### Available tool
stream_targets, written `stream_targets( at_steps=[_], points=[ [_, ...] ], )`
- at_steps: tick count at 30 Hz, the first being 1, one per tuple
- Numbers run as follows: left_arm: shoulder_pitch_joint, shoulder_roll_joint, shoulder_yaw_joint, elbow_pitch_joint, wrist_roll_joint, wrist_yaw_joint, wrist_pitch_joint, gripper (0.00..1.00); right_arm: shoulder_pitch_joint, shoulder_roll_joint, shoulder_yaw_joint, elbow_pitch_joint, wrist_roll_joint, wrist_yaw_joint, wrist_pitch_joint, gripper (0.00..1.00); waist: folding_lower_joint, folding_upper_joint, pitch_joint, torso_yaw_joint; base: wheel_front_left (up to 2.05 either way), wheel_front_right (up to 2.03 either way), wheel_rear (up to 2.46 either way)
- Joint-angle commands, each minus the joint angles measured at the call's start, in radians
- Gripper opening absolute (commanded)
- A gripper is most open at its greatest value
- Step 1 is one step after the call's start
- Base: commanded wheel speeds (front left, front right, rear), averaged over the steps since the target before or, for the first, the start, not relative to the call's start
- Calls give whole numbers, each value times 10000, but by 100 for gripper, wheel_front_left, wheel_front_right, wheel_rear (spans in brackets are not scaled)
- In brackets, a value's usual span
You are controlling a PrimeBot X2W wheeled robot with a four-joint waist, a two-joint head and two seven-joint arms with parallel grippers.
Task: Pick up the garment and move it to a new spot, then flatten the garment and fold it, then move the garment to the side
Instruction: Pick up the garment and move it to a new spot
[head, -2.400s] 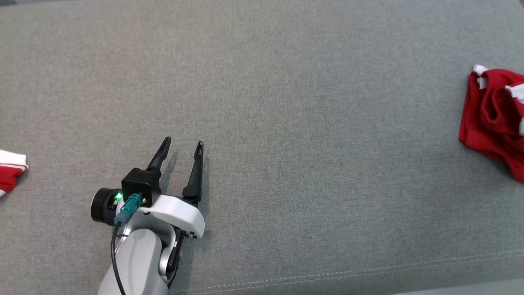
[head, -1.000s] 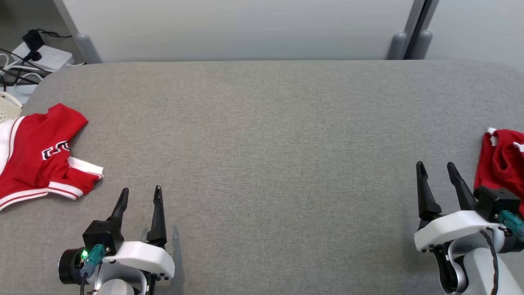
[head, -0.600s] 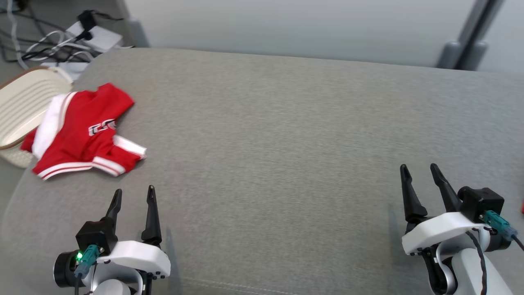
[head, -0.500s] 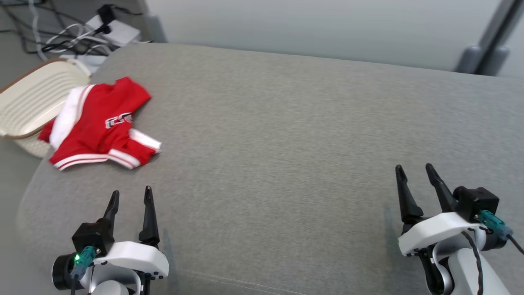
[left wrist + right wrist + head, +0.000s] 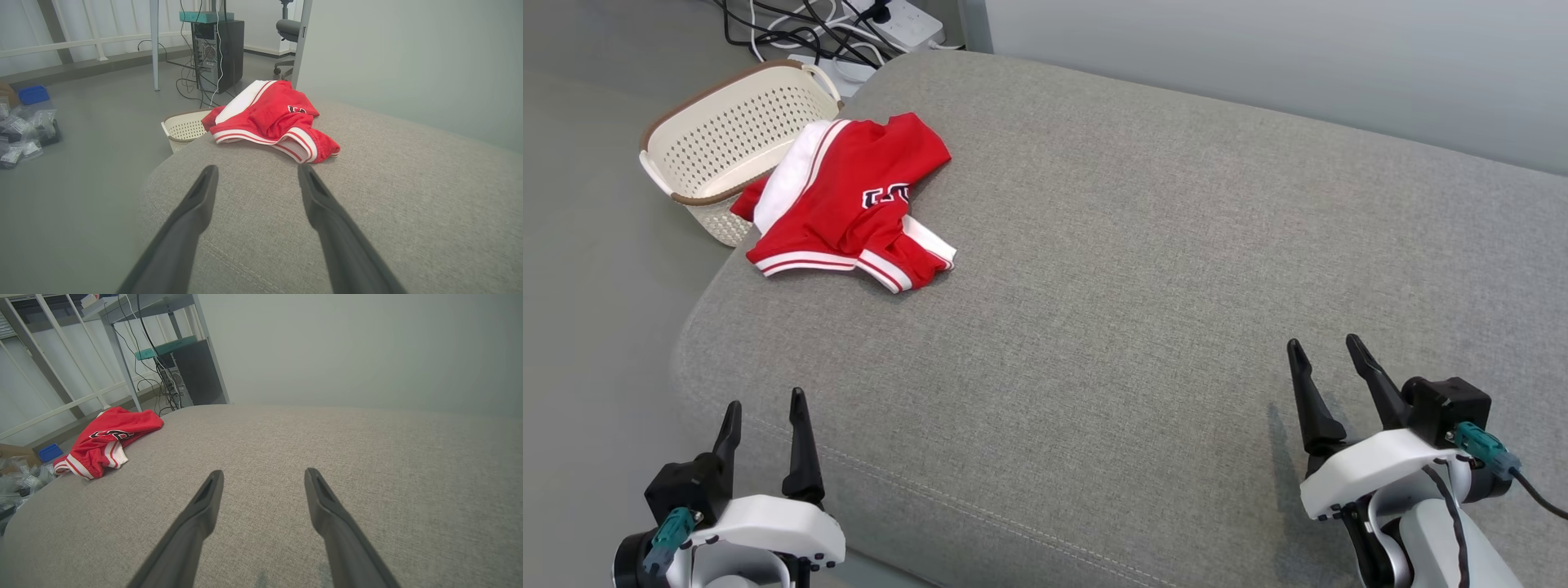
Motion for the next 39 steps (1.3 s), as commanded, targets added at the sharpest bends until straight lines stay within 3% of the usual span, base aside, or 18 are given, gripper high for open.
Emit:
stream_targets(
  at_steps=[1, 13, 19, 28, 39],
  points=[
    [-100, 133, 395, -173, -124, 28, -59, 100, -285, -72, 281, -193, 92, 44, -61, 100, 0, 0, 27, -24, 0, 0, 0],
    [-1313, 181, 1152, 783, 99, -526, -59, 100, -442, -277, 490, -398, 117, 44, -61, 100, 0, 0, 573, -738, 0, 0, 0],
    [-2793, 950, 1810, 1894, 403, -849, -59, 100, -675, -423, 565, -652, 120, 44, -61, 100, 0, 0, 1125, -1401, 0, 0, 0],
    [-4565, 2096, 2374, 3611, 482, -997, -59, 100, -1002, -660, 502, -1055, 117, 44, -61, 100, 0, 0, 2079, -2522, 0, 0, 0],
    [-5657, 2603, 2853, 4850, 370, -747, -59, 100, -1277, -870, 424, -1301, 251, 44, -61, 100, 0, 0, 3044, -3298, 0, 0, 0]
  ],
)
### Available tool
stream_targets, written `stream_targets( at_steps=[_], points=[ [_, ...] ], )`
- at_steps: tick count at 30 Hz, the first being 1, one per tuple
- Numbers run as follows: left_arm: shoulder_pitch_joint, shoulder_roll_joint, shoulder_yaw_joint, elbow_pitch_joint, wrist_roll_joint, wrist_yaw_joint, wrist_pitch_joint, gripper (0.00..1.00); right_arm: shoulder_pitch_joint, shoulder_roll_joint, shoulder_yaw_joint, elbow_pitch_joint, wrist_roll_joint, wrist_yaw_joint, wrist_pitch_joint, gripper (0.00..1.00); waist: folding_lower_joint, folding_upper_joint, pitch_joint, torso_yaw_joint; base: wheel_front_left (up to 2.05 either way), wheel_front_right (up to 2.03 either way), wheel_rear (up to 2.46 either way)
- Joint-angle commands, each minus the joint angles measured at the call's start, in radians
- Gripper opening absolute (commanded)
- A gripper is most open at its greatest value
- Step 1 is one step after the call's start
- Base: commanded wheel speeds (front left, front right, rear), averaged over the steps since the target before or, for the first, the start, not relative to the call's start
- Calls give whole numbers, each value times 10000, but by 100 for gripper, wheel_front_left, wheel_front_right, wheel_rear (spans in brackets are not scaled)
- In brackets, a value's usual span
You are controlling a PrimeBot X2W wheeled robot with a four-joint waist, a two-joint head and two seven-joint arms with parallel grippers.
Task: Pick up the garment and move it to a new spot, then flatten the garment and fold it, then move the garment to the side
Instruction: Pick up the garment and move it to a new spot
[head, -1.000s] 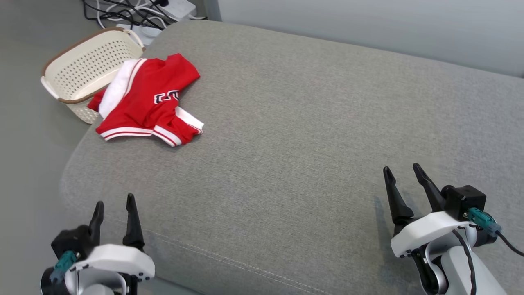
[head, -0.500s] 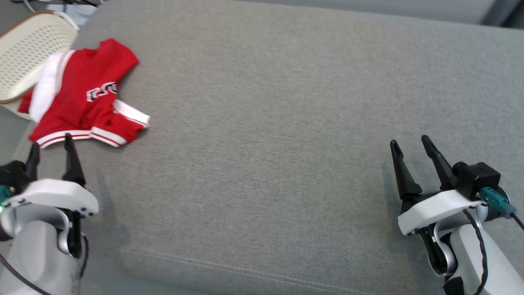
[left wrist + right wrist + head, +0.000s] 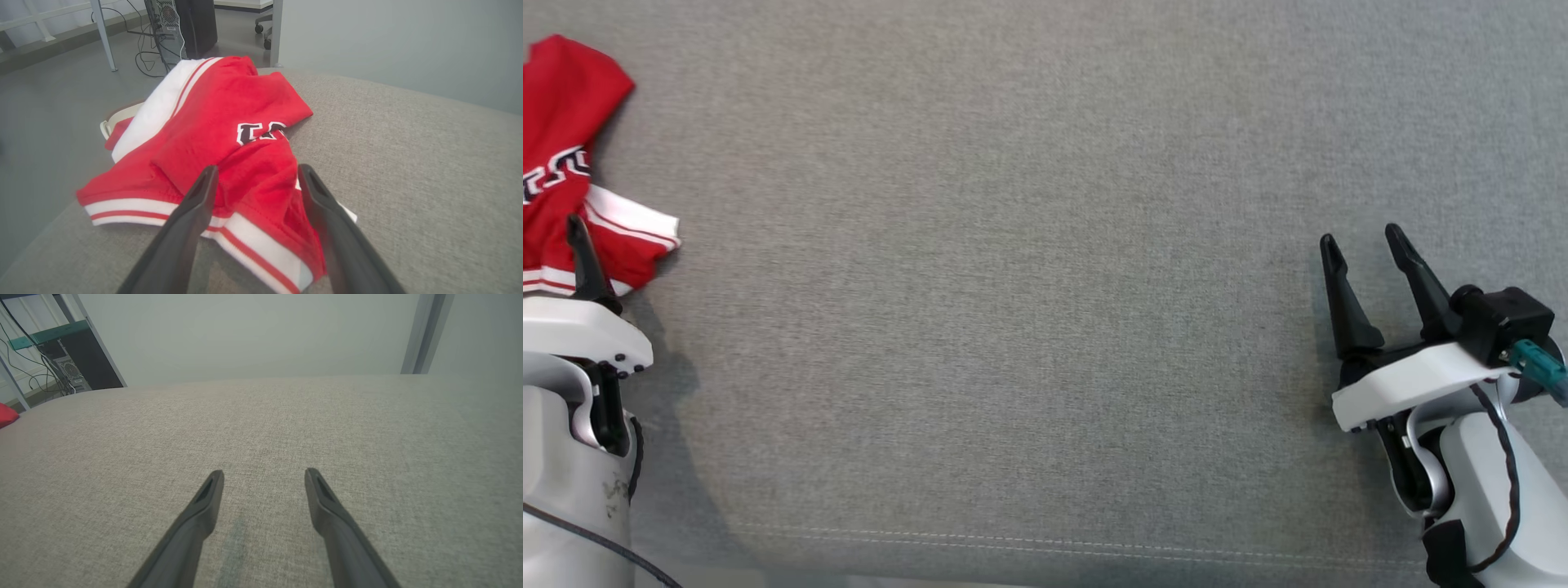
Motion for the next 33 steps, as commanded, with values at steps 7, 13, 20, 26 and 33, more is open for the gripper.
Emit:
stream_targets(
  at_steps=[7, 13, 20, 26, 33],
  points=[
    [-827, 900, 543, 981, -50, 320, -59, 100, -398, -34, 240, -347, 156, 44, -61, 100, 0, 0, 626, -484, 0, 0, 0],
    [-1041, 993, 705, 1347, -107, 256, -59, 0, -436, -15, 189, -284, 226, 44, -61, 100, 0, 0, 582, -583, 0, 0, 0],
    [-941, 872, 643, 738, 119, -166, -59, 0, -373, 117, 87, -189, 355, 44, -61, 100, 0, 0, 228, -561, 0, 0, 0],
    [-711, -297, -51, -872, 554, -774, -59, 0, -241, 318, 108, -59, 410, 44, -61, 100, 0, 0, -301, -407, 0, 0, 0],
    [-112, -1769, -1699, -1799, 630, -1022, -59, 0, -81, 606, 314, 104, 563, 44, -61, 100, 0, 0, -1017, -631, 0, 0, 0]
  ],
)
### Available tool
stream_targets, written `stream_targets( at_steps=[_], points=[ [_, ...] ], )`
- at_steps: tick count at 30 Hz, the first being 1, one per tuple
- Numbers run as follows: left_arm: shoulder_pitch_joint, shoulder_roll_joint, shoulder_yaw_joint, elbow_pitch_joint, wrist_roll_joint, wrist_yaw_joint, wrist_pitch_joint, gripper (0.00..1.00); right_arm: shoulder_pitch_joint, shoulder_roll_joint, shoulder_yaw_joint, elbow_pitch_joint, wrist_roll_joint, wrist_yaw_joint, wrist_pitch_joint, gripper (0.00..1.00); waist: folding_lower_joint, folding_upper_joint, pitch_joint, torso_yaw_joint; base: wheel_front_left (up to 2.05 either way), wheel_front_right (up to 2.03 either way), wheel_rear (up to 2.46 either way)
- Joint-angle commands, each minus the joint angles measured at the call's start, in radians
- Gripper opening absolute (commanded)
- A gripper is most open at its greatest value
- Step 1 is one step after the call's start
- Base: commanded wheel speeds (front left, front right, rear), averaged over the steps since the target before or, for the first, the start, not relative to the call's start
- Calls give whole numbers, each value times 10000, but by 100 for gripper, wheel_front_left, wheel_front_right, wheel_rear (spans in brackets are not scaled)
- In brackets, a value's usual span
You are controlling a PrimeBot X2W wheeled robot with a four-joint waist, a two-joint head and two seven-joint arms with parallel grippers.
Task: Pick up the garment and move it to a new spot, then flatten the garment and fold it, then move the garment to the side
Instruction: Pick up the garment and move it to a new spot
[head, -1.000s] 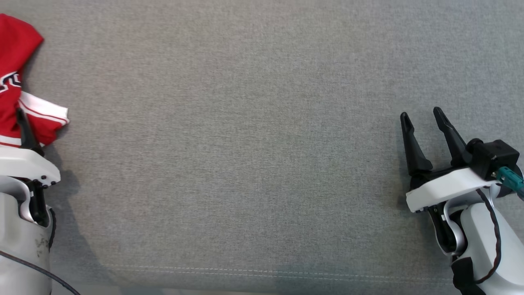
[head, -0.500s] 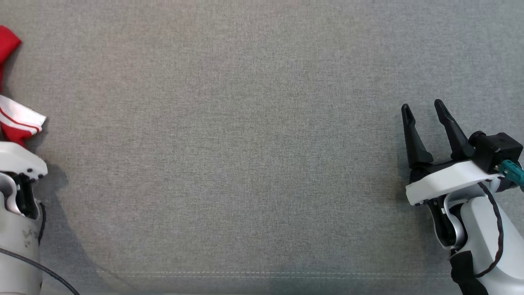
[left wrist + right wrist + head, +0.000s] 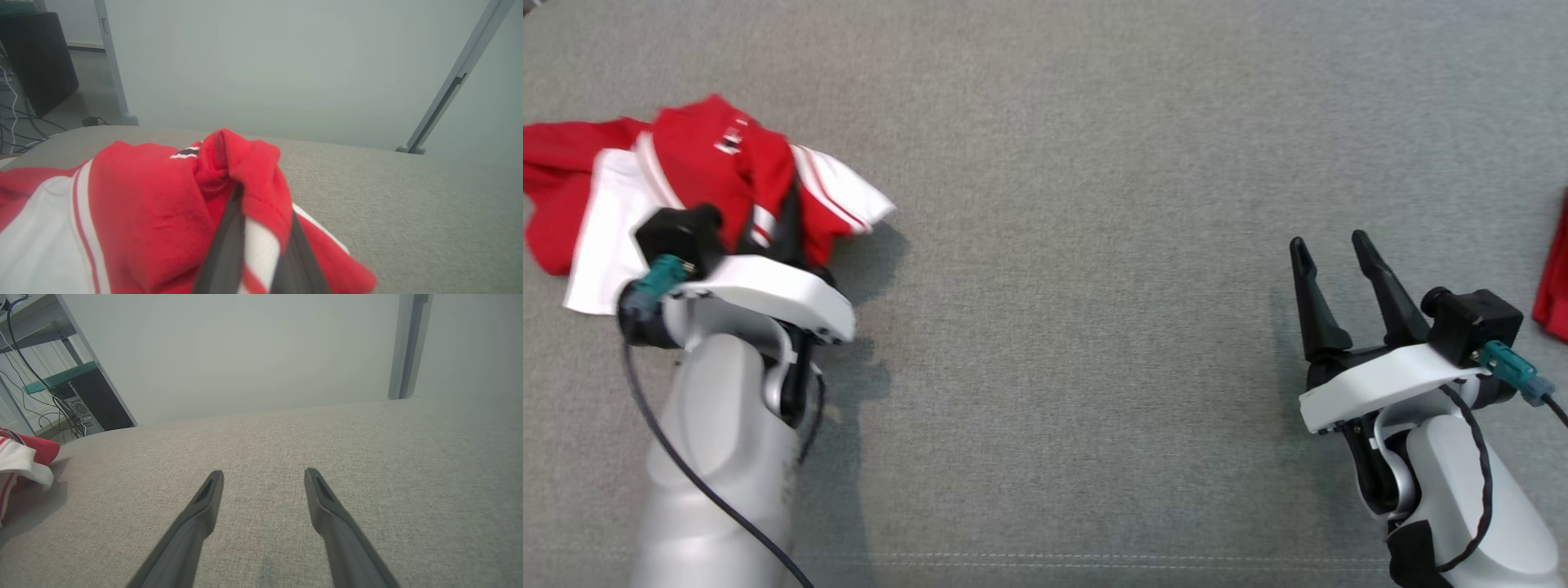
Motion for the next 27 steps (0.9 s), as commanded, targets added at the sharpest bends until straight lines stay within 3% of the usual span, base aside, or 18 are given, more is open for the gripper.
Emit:
stream_targets(
  at_steps=[1, 10, 16, 17, 18, 27],
  points=[
    [219, 305, -269, -360, -200, -55, -59, 0, 151, 104, 238, -132, 109, 44, -61, 100, 0, 0, -300, -245, 0, 0, 0],
    [654, 255, -4320, -1005, -2989, -10, -59, 0, 457, 353, 487, 53, 261, 44, -61, 100, 0, 0, -778, -1376, 0, 0, 0],
    [286, 254, -5715, -1601, -3552, 491, -59, 0, 451, 463, 665, 82, 351, 44, -61, 100, 0, 0, -798, -2142, 0, 0, 0],
    [244, 254, -5813, -1592, -3565, 532, -59, 47, 437, 476, 715, 90, 376, 44, -61, 100, 0, 0, -788, -2252, 0, 0, 0],
    [214, 254, -5870, -1568, -3639, 533, -59, 100, 425, 487, 767, 99, 402, 44, -61, 100, 0, 0, -782, -2352, 0, 0, 0],
    [380, 253, -5490, -1868, -3084, 691, -59, 100, 517, 526, 849, 99, 548, 44, -61, 100, 0, 0, -813, -2236, 0, 0, 0]
  ],
)
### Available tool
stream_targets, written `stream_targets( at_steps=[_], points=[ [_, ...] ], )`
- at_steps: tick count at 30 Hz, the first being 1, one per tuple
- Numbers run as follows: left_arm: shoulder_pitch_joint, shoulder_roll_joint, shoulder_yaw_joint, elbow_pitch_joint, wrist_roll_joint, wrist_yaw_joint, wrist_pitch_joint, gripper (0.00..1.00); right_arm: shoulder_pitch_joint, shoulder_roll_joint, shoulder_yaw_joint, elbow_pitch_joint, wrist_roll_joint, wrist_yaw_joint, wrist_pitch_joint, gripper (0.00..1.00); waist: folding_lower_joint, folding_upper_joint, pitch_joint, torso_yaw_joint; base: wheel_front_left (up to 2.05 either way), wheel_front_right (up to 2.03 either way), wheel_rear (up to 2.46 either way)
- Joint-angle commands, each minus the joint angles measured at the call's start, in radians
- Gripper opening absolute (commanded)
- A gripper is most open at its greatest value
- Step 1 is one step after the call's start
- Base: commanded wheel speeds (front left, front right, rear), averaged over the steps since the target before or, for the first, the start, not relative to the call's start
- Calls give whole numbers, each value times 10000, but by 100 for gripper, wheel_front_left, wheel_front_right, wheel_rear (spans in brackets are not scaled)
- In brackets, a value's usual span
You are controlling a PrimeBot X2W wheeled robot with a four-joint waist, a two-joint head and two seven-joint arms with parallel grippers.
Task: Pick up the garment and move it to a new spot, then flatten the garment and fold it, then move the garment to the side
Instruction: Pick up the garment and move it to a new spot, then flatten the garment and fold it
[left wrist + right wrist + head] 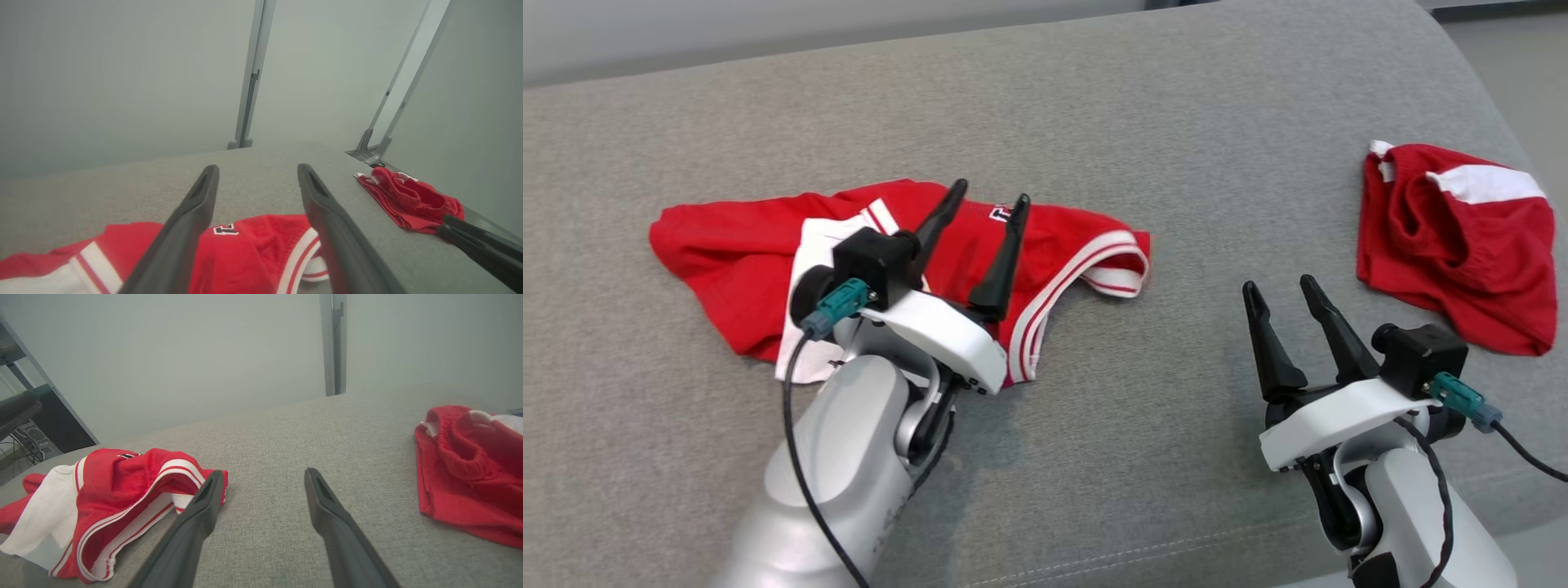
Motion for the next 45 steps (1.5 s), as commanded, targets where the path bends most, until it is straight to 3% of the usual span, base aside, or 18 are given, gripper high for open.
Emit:
stream_targets(
  at_steps=[1, 18, 33, 34, 35, 36, 37, 45],
  points=[
    [-93, 230, 425, -293, 201, 83, -59, 100, 86, 71, 245, -186, 45, 44, -61, 100, 0, 0, -11, 178, 0, 0, 0],
    [2005, 229, 2522, -865, 1108, -2, -59, 100, 44, -470, 2713, 291, 1272, 44, -61, 100, 0, 0, -334, 2762, 0, 0, 0],
    [2953, 229, 2633, -995, 613, 72, -59, 100, -576, -710, 3595, 1978, 1731, 44, -61, 100, 0, 0, -485, 4043, 0, 0, 0],
    [2965, 229, 2644, -1014, 597, 82, -59, 100, -638, -715, 3642, 2046, 1754, 44, -61, 85, 0, 0, -485, 4119, 0, 0, 0],
    [2987, 229, 2661, -1016, 574, 85, -59, 100, -709, -717, 3674, 2080, 1779, 44, -61, 47, 0, 0, -493, 4177, 0, 0, 0],
    [3012, 229, 2672, -1011, 584, 80, -59, 100, -767, -714, 3712, 2104, 1798, 44, -61, 30, 0, 0, -507, 4219, 0, 0, 0],
    [3045, 229, 2699, -1021, 584, 89, -59, 100, -813, -706, 3747, 2132, 1814, 44, -61, 0, 0, 0, -518, 4241, 0, 0, 0],
    [3215, 229, 2969, -1029, 575, 117, -59, 100, -823, -1121, 3170, 1473, 1958, 44, -61, 0, 0, 0, -599, 3909, 0, 0, 0]
  ],
)
